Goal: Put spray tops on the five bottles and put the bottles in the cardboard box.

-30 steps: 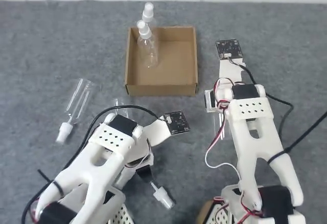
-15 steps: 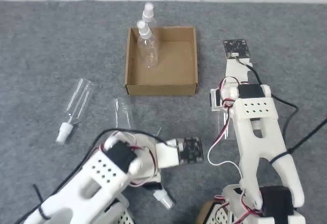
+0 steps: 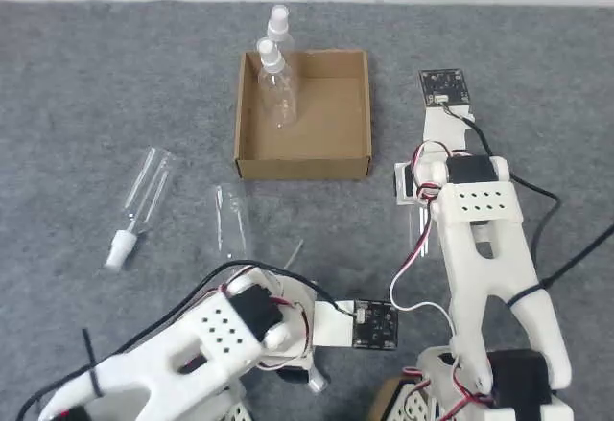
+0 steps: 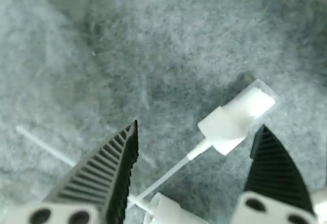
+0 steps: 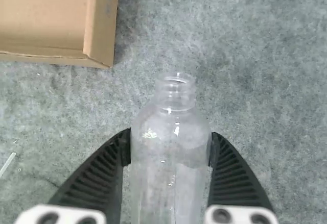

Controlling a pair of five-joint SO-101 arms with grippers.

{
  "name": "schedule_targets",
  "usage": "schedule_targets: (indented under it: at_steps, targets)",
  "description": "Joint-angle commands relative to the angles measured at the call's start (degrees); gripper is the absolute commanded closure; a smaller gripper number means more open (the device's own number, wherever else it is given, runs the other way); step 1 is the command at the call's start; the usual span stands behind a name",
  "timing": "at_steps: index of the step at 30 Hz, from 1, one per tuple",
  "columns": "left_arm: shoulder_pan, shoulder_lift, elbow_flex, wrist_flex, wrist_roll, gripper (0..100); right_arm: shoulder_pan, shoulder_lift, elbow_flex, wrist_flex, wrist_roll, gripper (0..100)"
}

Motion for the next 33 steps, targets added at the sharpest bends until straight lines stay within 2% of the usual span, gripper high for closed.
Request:
schedule_targets:
  at_steps: [1, 9, 19, 24, 30, 33]
  targets:
    - [0.35, 8.0, -1.89, -4.31, -0.44, 67, 1.01, -3.65, -4.13, -0.48, -0.53, 90.2]
    - [0.35, 21.36, -8.75, -3.69, -3.25, 68, 1.01, -3.65, -4.13, -0.48, -0.35, 90.2]
    - [1.41, 22.42, -9.89, -3.69, -3.25, 81, 1.01, -3.65, -4.04, -0.48, -0.35, 90.2]
    - [3.08, 22.42, -9.71, -3.69, 0.09, 88, 1.01, -3.65, -3.96, -0.48, -0.35, 90.2]
    - [2.55, 22.42, -9.71, -3.34, 1.76, 89, 1.01, -3.65, -3.96, -0.48, -0.35, 90.2]
    - [-0.35, 22.33, -10.24, -3.43, 4.22, 89, 1.01, -3.65, -3.96, -0.48, -0.35, 90.2]
